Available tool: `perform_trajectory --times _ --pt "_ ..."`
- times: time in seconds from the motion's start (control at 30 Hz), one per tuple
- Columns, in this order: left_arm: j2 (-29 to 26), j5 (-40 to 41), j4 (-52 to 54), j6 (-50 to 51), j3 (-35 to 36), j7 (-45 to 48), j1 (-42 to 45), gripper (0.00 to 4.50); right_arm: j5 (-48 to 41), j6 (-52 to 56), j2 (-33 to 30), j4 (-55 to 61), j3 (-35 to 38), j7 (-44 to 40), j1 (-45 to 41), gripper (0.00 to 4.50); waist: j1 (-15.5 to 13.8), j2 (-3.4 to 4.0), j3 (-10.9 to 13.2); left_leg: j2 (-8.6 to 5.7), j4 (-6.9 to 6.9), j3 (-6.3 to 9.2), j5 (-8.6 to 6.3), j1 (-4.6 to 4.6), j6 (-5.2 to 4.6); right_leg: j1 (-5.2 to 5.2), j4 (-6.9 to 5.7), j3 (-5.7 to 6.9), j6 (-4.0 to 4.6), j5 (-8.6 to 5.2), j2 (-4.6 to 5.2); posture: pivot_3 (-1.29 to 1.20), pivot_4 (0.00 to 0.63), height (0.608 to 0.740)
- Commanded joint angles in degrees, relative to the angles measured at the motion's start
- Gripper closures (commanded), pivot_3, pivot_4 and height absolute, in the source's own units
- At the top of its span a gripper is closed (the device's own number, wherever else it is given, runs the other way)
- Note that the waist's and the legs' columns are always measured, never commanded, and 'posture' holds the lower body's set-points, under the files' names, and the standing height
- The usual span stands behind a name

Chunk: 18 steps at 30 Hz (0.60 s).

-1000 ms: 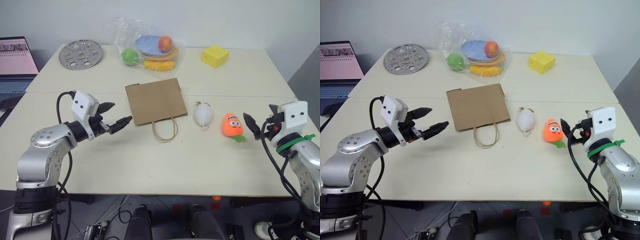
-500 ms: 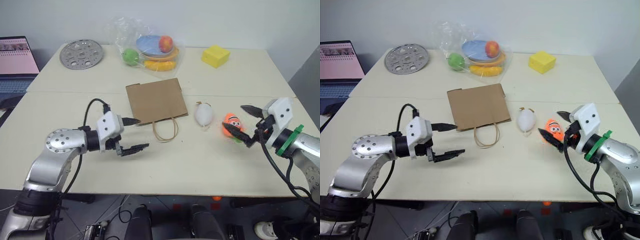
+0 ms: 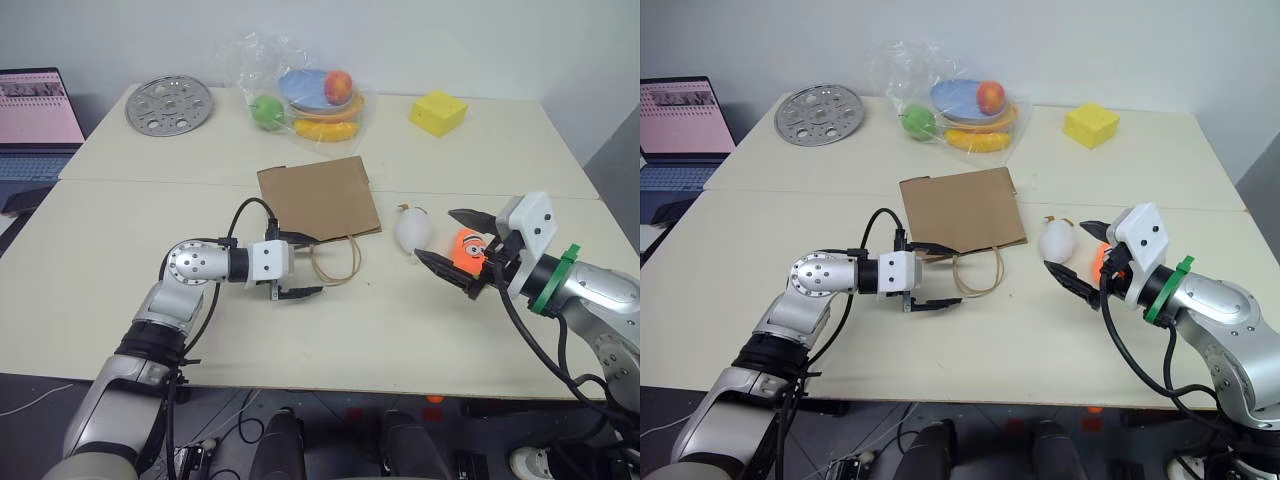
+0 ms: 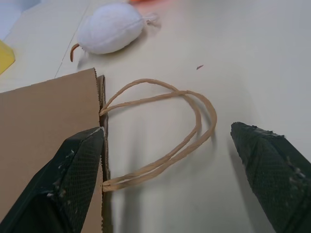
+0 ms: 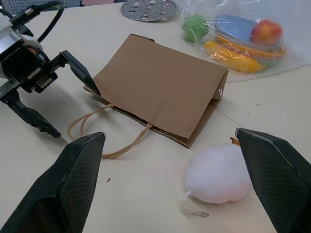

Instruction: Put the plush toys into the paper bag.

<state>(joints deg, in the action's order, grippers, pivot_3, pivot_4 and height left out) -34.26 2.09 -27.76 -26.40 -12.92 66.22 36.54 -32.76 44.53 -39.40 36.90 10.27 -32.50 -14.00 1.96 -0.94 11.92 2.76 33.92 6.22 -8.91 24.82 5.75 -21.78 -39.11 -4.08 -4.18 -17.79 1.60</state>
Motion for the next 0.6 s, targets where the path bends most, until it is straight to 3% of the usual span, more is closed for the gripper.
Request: perform_trajectory --times 0.03,0.43,0.6 --pt "0.85 -1.13 -4.55 -4.42 0.09 -0.22 3.34 0.04 -0.56 0.33 0.05 3.31 2.46 2.35 0.33 0.00 -0.05 0.00 0.00 0.00 0.01 0.00 0.00 0.00 0.00 0.00 0.00 0.00 0.00 0.00 0.00 0.00 0.150 0.740" --pt "6.97 0.05 -10.17 -4.76 0.36 0.56 7.25 0.04 -3.16 2.79 2.04 6.33 5.32 7.66 2.03 0.00 -0.09 0.00 0.00 -0.01 0.04 0.03 0.00 -0.01 0.00 0.04 -0.03 0.01 -0.02 0.01 -0.01 0.00 0.150 0.740" --pt "7.71 0.77 -10.94 -4.80 0.42 2.12 7.67 1.17 -4.26 3.39 1.84 6.75 6.10 8.89 2.16 0.00 -0.08 0.00 0.00 -0.01 0.04 0.03 0.01 -0.01 0.00 0.05 -0.03 0.02 -0.03 0.02 -0.01 0.00 0.150 0.740"
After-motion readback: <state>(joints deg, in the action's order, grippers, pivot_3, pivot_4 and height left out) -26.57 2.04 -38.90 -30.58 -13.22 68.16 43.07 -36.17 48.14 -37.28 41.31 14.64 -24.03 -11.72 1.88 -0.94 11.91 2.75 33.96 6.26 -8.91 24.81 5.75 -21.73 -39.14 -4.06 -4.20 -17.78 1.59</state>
